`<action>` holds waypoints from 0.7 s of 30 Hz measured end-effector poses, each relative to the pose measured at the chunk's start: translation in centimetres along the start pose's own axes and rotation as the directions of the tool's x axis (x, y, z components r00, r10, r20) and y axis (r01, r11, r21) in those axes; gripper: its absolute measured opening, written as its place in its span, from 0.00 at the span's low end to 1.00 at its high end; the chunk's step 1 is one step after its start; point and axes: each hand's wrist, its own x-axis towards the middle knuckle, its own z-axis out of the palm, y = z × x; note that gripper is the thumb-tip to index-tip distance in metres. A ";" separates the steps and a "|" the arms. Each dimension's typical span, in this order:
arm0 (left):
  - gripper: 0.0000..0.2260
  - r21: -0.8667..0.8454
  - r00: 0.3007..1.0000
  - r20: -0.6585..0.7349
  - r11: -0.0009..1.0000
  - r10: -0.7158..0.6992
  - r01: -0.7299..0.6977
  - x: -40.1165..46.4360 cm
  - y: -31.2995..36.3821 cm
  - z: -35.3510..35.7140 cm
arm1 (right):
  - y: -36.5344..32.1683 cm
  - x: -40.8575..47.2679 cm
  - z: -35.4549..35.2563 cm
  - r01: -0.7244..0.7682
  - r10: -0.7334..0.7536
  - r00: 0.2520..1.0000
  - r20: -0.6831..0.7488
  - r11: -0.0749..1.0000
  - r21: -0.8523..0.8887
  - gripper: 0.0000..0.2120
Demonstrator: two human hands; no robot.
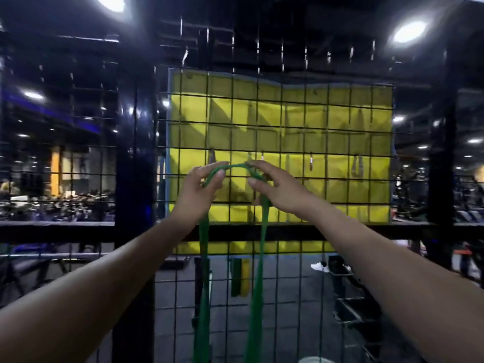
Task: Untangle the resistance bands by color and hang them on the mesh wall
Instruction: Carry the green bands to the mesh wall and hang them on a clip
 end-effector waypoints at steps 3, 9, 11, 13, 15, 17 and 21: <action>0.12 0.133 0.996 0.057 0.988 0.067 -0.074 1.0 -2.2 -2.2 | 0.6 2.1 2.3 0.094 -0.086 0.992 0.088 0.991 -0.095 0.22; 0.10 0.246 0.993 0.119 0.968 0.012 -0.042 2.9 -4.5 -5.1 | 2.0 5.1 4.6 0.103 -0.077 0.980 0.181 0.985 -0.138 0.22; 0.09 0.283 0.994 0.105 0.959 0.000 -0.030 3.3 -5.0 -5.2 | 2.8 5.9 4.9 0.110 -0.072 0.970 0.230 0.981 -0.157 0.23; 0.09 0.295 0.996 0.087 0.954 0.023 -0.048 3.9 -5.2 -4.8 | 3.3 6.5 5.1 0.090 -0.053 0.966 0.254 0.986 -0.138 0.25; 0.09 0.298 0.996 0.073 0.952 0.043 -0.063 4.9 -5.1 -4.2 | 3.7 7.2 5.1 0.054 -0.033 0.963 0.269 0.996 -0.073 0.27; 0.08 0.294 0.997 0.063 0.953 0.054 -0.071 5.9 -5.1 -3.7 | 4.0 8.0 4.7 0.039 -0.021 0.954 0.299 0.998 -0.054 0.26; 0.07 0.367 0.996 0.066 0.927 0.058 -0.078 7.5 -5.5 -3.0 | 4.2 10.4 3.2 0.027 -0.034 0.980 0.198 0.999 0.040 0.12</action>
